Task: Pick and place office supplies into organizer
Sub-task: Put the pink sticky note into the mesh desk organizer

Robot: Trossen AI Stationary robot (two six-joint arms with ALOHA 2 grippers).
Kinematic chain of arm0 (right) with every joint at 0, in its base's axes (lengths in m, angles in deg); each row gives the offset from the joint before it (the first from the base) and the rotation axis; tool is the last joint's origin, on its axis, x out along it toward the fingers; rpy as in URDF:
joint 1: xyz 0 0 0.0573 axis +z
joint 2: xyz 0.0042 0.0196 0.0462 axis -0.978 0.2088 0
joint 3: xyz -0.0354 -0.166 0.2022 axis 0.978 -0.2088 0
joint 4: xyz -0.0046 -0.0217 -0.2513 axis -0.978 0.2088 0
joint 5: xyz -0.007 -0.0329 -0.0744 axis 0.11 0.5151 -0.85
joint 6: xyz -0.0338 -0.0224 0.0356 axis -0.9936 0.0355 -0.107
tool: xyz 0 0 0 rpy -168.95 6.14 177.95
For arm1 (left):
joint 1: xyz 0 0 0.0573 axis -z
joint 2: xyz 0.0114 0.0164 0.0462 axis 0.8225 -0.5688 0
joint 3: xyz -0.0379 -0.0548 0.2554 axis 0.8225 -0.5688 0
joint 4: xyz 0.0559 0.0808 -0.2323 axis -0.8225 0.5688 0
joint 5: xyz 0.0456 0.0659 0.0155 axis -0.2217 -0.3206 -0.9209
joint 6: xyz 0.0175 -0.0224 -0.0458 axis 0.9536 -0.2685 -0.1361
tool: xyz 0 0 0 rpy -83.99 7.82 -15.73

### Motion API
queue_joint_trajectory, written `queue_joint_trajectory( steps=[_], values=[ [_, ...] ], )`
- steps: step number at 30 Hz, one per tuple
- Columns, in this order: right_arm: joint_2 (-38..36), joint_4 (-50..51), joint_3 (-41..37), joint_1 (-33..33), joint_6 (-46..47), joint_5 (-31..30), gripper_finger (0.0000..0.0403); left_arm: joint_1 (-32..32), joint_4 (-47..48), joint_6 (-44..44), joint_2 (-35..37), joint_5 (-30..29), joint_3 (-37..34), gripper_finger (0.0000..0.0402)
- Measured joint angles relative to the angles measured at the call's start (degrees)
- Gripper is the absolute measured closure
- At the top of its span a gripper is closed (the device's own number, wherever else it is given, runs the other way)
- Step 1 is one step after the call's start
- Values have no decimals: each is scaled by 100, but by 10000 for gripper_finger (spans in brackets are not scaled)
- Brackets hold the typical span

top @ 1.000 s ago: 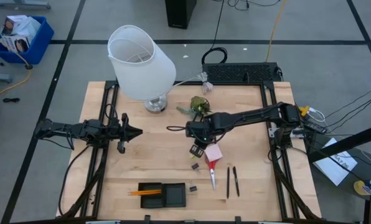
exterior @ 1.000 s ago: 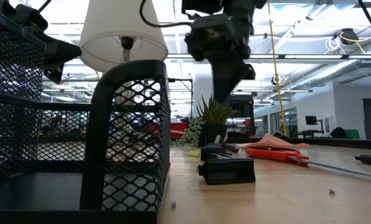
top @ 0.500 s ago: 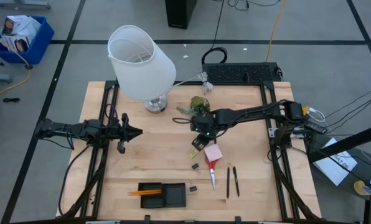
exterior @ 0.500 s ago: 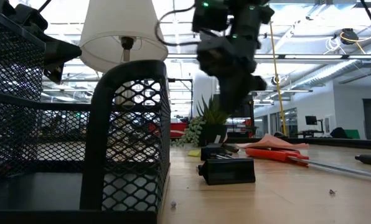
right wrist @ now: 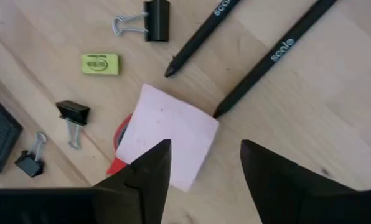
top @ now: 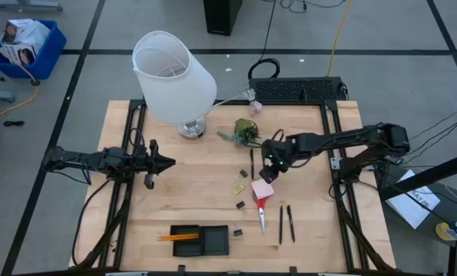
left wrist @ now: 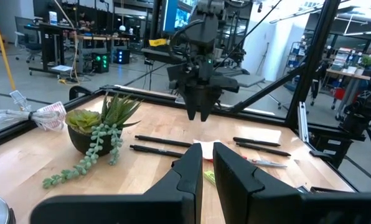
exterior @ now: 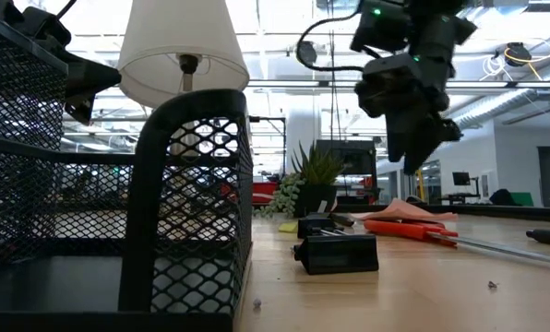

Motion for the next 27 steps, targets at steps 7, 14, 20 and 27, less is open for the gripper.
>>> queue_joint_trajectory(
  steps=[7, 14, 20, 27],
  values=[
    [-297, -1218, -1097, 4, 406, 452, 219, 0, 0, -1, 1, -7, 1, 360],
    [-426, -1735, -1716, 0, 366, 449, 220, 0, 2, -2, 0, -13, 0, 360],
    [-447, -2539, -2088, -2, 501, 575, 226, 0, 9, 0, 0, -15, 0, 360],
    [-439, -3150, -2152, -4, 535, 495, 230, 0, -6, 0, 2, -17, 1, 360]
  ],
)
